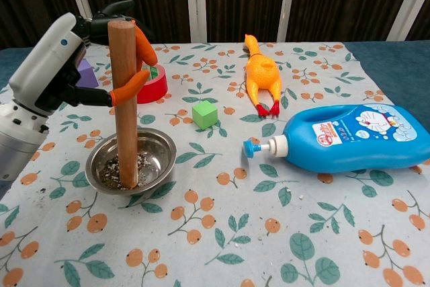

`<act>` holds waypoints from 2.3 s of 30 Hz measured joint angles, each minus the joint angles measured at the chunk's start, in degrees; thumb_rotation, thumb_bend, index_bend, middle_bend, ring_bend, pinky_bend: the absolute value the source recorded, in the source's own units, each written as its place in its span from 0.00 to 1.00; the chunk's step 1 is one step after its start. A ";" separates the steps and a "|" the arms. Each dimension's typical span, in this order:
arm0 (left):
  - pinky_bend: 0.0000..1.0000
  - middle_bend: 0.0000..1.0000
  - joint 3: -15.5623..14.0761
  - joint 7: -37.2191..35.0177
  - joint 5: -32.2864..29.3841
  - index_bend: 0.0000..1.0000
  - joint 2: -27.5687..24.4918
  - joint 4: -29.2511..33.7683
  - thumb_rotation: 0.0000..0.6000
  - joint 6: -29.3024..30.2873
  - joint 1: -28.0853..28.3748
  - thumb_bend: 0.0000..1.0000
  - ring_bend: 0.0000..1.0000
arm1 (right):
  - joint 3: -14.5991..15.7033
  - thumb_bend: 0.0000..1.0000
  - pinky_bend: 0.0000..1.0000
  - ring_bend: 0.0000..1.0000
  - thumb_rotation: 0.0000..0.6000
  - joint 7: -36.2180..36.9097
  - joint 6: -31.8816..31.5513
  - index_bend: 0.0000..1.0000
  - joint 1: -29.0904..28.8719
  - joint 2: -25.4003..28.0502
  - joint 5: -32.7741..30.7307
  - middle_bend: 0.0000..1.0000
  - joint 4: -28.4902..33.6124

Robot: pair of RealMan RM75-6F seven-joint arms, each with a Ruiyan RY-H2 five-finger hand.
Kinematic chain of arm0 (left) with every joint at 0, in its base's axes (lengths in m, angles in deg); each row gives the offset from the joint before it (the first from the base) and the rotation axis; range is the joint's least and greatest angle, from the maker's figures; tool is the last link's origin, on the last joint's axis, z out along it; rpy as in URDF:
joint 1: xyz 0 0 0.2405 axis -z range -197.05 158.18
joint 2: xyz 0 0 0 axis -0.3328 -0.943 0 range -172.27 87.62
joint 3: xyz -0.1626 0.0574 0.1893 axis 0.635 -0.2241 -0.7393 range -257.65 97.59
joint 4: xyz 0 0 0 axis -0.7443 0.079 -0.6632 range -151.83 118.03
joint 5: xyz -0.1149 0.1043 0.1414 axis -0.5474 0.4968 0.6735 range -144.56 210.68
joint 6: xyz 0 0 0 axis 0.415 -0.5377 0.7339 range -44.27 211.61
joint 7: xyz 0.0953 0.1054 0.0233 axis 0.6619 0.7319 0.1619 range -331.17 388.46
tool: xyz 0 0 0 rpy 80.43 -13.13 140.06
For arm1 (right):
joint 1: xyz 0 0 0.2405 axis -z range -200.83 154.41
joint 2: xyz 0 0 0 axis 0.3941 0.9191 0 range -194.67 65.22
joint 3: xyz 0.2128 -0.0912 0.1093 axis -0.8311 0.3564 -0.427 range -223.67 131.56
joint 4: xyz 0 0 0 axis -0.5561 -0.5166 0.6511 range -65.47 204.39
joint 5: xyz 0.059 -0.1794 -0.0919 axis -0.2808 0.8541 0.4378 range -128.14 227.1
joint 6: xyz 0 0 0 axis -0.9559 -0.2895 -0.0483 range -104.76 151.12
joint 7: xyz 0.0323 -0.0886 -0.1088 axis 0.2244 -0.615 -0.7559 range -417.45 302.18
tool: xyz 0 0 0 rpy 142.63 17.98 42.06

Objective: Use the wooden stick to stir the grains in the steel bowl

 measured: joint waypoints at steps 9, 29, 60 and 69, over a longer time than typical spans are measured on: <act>0.00 0.79 -0.69 -0.05 -0.16 0.52 0.20 -0.67 1.00 -0.17 -0.54 1.00 0.29 | -0.01 0.45 0.00 0.00 1.00 0.21 -0.01 0.00 0.01 0.06 0.01 0.00 0.10; 0.00 0.79 0.37 -0.07 -1.53 0.52 -0.14 -0.08 1.00 0.61 2.34 1.00 0.29 | -0.15 0.45 0.00 0.00 1.00 0.67 -0.13 0.00 -0.06 -0.05 0.07 0.00 -0.03; 0.00 0.77 -1.51 -0.34 -1.19 0.51 0.13 -3.47 1.00 -1.61 2.78 1.00 0.29 | -0.32 0.45 0.00 0.00 1.00 0.92 0.72 0.00 -0.22 0.07 -0.78 0.00 0.22; 0.00 0.77 -2.02 -0.44 -1.19 0.51 0.09 -3.78 1.00 -1.60 2.13 1.00 0.29 | -0.31 0.45 0.00 0.00 1.00 1.06 0.67 0.00 -0.28 0.06 -0.60 0.00 0.23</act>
